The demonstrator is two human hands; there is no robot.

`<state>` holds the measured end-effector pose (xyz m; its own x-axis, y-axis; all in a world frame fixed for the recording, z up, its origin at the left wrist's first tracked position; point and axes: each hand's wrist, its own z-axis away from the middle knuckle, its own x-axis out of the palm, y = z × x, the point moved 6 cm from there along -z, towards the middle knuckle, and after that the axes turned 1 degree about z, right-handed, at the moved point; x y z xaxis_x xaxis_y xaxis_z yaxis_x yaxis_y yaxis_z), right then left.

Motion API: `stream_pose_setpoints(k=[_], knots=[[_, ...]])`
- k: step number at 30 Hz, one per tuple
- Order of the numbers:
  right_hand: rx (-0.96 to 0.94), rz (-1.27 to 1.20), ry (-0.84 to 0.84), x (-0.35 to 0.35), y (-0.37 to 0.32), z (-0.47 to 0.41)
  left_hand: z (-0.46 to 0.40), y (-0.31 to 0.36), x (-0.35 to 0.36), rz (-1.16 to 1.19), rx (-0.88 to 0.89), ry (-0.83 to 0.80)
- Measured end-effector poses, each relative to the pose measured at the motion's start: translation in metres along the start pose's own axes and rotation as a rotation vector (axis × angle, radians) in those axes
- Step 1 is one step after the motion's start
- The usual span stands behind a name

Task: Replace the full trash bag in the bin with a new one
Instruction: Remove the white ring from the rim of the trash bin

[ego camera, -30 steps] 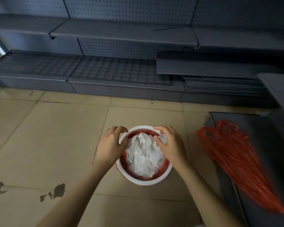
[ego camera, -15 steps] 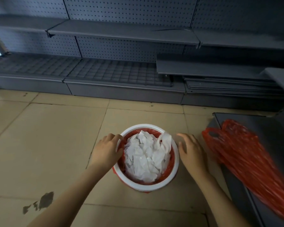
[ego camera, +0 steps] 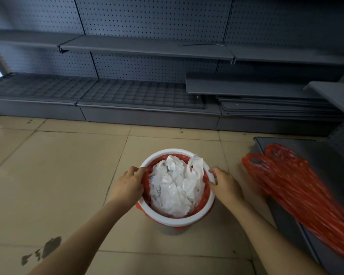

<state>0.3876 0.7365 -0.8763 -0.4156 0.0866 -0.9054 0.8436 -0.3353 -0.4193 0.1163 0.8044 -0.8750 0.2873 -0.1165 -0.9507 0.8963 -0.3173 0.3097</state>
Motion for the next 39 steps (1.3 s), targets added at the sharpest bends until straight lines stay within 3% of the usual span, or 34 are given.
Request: stream_pose_setpoints(k=[12,20,25,31,35,39], knots=[[0.031,-0.027,0.114,-0.01,-0.009,0.005,0.004,0.008,-0.006,0.158,-0.088,0.061],[-0.029,-0.165,0.327,-0.044,-0.02,0.002,0.001,0.01,-0.05,0.196,0.015,0.266],[-0.154,-0.228,0.41,-0.058,-0.066,-0.003,0.017,-0.02,-0.087,0.189,-0.003,0.384],[-0.341,-0.268,0.3,-0.026,-0.152,-0.001,0.071,-0.09,-0.119,0.171,-0.168,0.482],[-0.471,-0.288,0.233,0.011,-0.214,0.011,0.124,-0.145,-0.128,0.282,-0.323,0.613],[-0.577,-0.271,0.143,0.069,-0.26,0.026,0.178,-0.189,-0.127,0.141,-0.43,0.661]])
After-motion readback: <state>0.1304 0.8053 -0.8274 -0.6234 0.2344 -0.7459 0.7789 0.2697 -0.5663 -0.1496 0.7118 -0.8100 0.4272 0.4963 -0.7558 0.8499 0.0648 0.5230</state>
